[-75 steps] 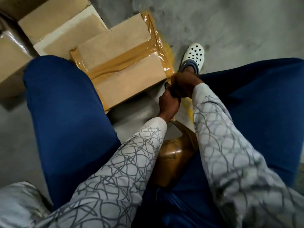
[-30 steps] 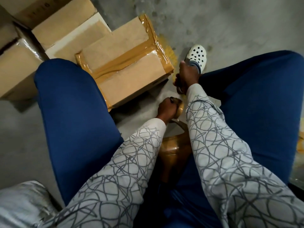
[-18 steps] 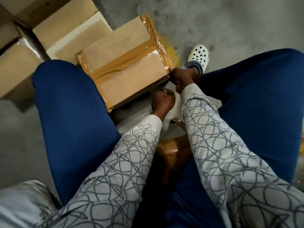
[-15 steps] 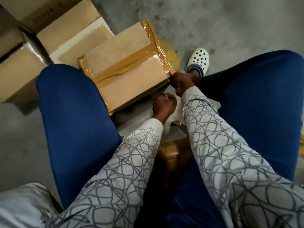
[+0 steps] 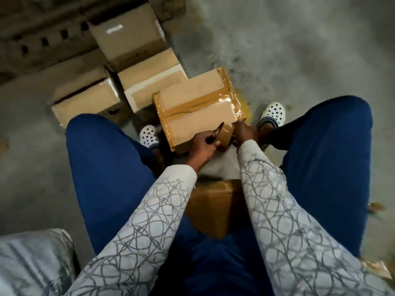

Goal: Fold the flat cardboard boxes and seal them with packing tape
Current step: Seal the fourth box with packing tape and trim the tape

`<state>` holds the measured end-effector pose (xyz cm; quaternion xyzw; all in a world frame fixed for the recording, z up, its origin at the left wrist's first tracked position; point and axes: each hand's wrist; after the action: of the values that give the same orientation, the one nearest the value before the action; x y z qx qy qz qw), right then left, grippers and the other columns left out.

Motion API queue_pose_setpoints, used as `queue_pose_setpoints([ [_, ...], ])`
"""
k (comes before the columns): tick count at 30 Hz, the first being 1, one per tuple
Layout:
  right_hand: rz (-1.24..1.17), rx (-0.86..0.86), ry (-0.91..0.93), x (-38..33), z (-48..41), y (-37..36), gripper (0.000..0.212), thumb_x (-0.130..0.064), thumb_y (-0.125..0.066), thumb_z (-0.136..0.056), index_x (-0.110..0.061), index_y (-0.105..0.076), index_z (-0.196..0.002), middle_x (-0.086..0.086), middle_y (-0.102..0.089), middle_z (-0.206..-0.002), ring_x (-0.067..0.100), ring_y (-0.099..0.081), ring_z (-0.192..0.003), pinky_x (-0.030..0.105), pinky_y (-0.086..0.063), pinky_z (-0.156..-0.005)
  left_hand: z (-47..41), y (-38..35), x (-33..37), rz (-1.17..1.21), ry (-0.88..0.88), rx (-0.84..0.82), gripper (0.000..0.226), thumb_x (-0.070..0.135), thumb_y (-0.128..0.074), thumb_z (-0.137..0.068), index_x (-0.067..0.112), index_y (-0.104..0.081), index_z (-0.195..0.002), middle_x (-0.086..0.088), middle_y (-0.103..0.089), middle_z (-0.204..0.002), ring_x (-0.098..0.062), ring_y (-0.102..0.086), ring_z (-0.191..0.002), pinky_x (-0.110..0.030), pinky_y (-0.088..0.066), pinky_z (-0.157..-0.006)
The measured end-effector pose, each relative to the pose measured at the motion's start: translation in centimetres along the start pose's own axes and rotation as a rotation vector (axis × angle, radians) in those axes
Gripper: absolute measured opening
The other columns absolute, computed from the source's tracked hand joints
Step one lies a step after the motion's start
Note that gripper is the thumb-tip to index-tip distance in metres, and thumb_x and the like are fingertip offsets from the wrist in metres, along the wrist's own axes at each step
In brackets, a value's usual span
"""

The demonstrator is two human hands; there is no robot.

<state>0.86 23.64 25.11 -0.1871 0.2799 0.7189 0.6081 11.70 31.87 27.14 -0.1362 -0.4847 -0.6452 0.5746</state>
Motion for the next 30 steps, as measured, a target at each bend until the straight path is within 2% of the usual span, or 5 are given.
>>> queue_pose_setpoints([
  [6, -0.329, -0.172, 0.238, 0.1, 9.3, 0.3, 0.021, -0.035, -0.060, -0.098, -0.024, -0.063, -0.116, 0.007, -0.073, -0.108, 0.024, -0.071, -0.098, 0.036, -0.060, -0.079, 3.9, 3.8, 0.0, 0.289, -0.071, 0.151, 0.023, 0.011, -0.077, -0.083, 0.016, -0.073, -0.104, 0.002, -0.071, -0.110, -0.015, -0.064, -0.109, -0.042, -0.053, -0.099],
  [11, -0.106, -0.115, 0.517, 1.8, 14.7, 2.3, 0.022, -0.014, -0.077, -0.086, -0.018, -0.061, -0.102, 0.003, -0.070, -0.101, 0.020, -0.068, -0.102, 0.040, -0.054, -0.096, 6.6, 6.1, 0.9, 0.272, -0.217, 0.067, 0.027, 0.016, -0.082, -0.080, 0.020, -0.070, -0.103, 0.003, -0.068, -0.113, -0.011, -0.060, -0.111, -0.042, -0.049, -0.104],
  [17, 0.208, -0.036, 0.605, 1.9, 16.6, 3.6, 0.027, -0.015, -0.076, -0.087, -0.026, -0.058, -0.104, -0.005, -0.063, -0.103, 0.017, -0.061, -0.102, 0.038, -0.051, -0.098, 7.9, 7.4, 1.9, 0.243, -0.392, -0.027, 0.061, 0.033, -0.075, -0.087, 0.037, -0.048, -0.142, 0.007, -0.051, -0.142, -0.012, -0.047, -0.128, -0.029, -0.046, -0.096],
  [21, 0.397, -0.001, 0.681, 2.2, 16.7, 3.8, 0.021, -0.011, -0.073, -0.087, -0.010, -0.059, -0.102, 0.003, -0.067, -0.097, 0.025, -0.064, -0.094, 0.049, -0.055, -0.090, 7.7, 6.5, 2.0, 0.145, -0.463, -0.017, 0.044, 0.023, -0.076, -0.086, 0.024, -0.066, -0.129, 0.007, -0.060, -0.132, -0.008, -0.054, -0.123, -0.036, -0.049, -0.102],
  [30, 0.503, 0.015, 0.725, 2.2, 16.1, 3.9, 0.013, -0.007, -0.068, -0.088, -0.009, -0.061, -0.098, 0.005, -0.067, -0.102, 0.026, -0.064, -0.097, 0.054, -0.054, -0.088, 6.8, 6.1, 2.1, -0.001, -0.515, 0.312, 0.009, 0.009, -0.075, -0.083, 0.016, -0.078, -0.089, 0.002, -0.070, -0.093, -0.011, -0.063, -0.090, -0.024, -0.052, -0.081],
])
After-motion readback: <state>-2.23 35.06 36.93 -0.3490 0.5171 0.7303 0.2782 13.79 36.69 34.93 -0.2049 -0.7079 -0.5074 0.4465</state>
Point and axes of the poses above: each hand's wrist, its own z-axis away from the middle knuckle, its own y-axis out of the back of the hand, x = y × z
